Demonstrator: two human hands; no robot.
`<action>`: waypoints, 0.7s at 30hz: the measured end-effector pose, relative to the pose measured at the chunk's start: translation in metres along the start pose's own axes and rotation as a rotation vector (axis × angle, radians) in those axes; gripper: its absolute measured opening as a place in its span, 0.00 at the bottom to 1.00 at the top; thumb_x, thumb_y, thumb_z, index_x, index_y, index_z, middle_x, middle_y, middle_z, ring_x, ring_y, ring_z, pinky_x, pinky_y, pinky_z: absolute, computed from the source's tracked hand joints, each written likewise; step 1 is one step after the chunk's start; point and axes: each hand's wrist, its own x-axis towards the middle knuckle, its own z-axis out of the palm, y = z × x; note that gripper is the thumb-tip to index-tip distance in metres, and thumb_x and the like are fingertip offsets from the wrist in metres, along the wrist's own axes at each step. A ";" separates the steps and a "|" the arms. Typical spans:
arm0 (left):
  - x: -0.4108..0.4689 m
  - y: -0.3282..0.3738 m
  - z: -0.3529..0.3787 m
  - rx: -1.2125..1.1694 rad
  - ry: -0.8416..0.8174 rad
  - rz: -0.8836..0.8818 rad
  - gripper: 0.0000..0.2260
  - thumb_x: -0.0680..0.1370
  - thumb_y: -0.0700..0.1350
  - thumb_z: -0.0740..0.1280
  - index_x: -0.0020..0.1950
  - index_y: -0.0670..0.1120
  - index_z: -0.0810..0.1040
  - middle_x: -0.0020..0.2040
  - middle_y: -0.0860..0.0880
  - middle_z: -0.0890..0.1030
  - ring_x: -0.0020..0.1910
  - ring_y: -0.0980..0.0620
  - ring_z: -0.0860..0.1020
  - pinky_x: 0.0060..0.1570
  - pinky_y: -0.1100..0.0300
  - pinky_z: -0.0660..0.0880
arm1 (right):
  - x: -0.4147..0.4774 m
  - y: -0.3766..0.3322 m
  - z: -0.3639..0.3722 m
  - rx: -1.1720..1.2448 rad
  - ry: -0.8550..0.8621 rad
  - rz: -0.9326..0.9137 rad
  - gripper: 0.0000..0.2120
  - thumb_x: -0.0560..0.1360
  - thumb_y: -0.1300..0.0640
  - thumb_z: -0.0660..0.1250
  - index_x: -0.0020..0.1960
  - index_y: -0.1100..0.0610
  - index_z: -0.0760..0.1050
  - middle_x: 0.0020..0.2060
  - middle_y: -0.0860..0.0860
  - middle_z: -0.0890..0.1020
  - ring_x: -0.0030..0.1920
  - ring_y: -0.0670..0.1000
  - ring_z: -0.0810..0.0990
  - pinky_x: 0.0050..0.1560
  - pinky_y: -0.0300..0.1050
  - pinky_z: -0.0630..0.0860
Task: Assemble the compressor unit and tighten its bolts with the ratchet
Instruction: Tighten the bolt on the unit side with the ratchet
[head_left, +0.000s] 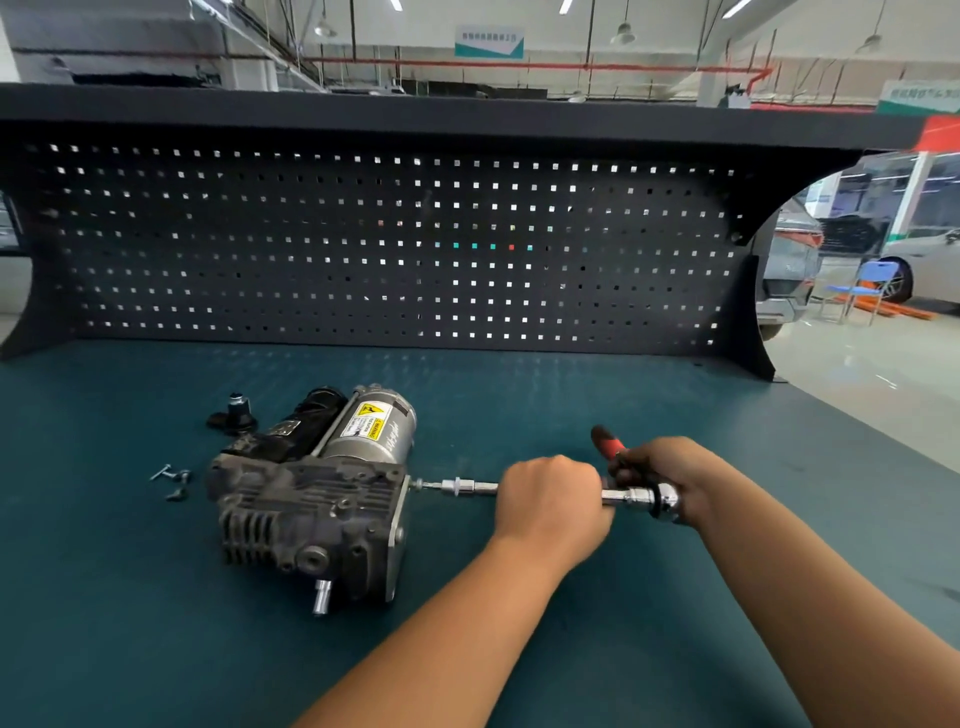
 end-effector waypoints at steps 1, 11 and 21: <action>0.000 0.000 -0.002 -0.001 -0.003 0.008 0.12 0.78 0.49 0.60 0.45 0.44 0.79 0.43 0.43 0.81 0.44 0.39 0.79 0.34 0.57 0.61 | -0.002 0.004 -0.002 0.011 0.014 -0.013 0.12 0.80 0.68 0.53 0.39 0.66 0.68 0.31 0.56 0.70 0.17 0.45 0.71 0.18 0.35 0.71; 0.004 -0.002 -0.010 0.073 -0.147 0.028 0.07 0.75 0.44 0.61 0.43 0.47 0.78 0.32 0.48 0.71 0.34 0.43 0.69 0.28 0.60 0.58 | -0.049 0.044 -0.019 -0.345 0.116 -1.079 0.10 0.79 0.51 0.55 0.42 0.48 0.73 0.37 0.47 0.83 0.38 0.50 0.77 0.39 0.43 0.73; -0.001 -0.001 -0.006 0.060 -0.083 -0.012 0.08 0.76 0.46 0.62 0.37 0.48 0.72 0.38 0.46 0.77 0.34 0.43 0.70 0.27 0.60 0.57 | -0.038 0.048 -0.005 -0.278 0.206 -0.698 0.25 0.80 0.42 0.50 0.42 0.59 0.75 0.27 0.53 0.77 0.21 0.49 0.73 0.18 0.36 0.64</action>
